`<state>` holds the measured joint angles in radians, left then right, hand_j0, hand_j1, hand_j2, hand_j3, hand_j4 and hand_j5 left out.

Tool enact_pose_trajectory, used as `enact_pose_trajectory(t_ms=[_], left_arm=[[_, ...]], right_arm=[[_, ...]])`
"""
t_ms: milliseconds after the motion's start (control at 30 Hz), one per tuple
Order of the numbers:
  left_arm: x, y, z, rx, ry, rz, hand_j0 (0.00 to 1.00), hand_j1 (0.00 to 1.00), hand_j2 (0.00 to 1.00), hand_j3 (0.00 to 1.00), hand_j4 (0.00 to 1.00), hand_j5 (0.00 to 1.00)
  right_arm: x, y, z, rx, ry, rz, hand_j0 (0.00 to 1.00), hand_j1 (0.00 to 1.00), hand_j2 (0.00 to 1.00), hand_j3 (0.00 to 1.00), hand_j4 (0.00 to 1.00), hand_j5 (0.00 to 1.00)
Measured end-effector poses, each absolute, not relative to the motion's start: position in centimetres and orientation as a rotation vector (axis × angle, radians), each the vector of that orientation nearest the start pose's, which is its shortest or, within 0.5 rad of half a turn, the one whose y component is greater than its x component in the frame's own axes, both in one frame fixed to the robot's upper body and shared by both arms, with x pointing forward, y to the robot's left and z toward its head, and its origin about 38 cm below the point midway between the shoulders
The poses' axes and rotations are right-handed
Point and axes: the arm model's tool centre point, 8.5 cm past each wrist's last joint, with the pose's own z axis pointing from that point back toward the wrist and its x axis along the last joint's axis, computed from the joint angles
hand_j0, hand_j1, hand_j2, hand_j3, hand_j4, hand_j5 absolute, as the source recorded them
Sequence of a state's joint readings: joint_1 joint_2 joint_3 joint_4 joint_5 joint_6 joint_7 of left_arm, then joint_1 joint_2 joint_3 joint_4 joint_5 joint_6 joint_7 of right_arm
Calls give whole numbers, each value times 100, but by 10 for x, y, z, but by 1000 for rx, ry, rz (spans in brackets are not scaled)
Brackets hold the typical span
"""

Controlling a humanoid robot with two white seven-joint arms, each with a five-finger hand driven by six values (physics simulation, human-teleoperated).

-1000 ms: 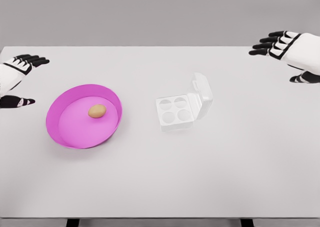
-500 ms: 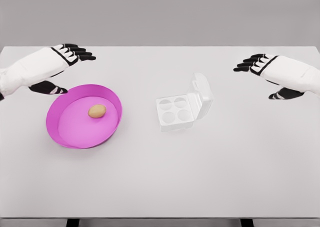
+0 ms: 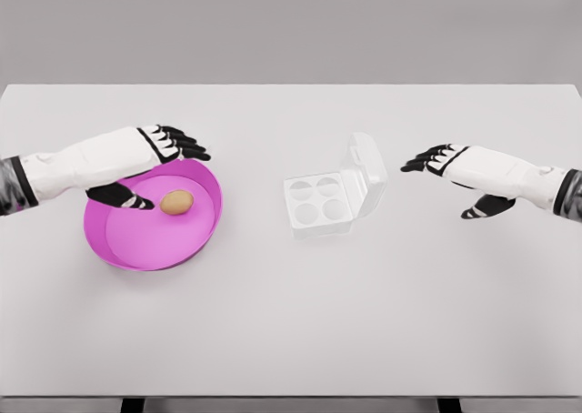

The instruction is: Pack egg into the box and close the box lid

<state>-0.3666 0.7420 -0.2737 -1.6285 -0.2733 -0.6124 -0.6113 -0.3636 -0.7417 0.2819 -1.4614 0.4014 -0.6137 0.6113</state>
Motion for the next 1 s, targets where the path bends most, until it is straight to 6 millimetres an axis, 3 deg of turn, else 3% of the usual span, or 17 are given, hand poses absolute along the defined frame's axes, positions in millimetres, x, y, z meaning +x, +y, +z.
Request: enact_pose_trajectory(t_ms=[333, 1000], left_arm=[[391, 307, 208, 216, -1445, -1758, 95, 95, 95, 95, 95, 95], [392, 297, 194, 341, -1324, -1881, 85, 85, 85, 85, 85, 85]], right_arm=[[406, -333, 174, -339, -1421, 1889, 100, 100, 100, 100, 100, 100], [406, -335, 174, -343, -1413, 1890, 100, 100, 100, 100, 100, 100]])
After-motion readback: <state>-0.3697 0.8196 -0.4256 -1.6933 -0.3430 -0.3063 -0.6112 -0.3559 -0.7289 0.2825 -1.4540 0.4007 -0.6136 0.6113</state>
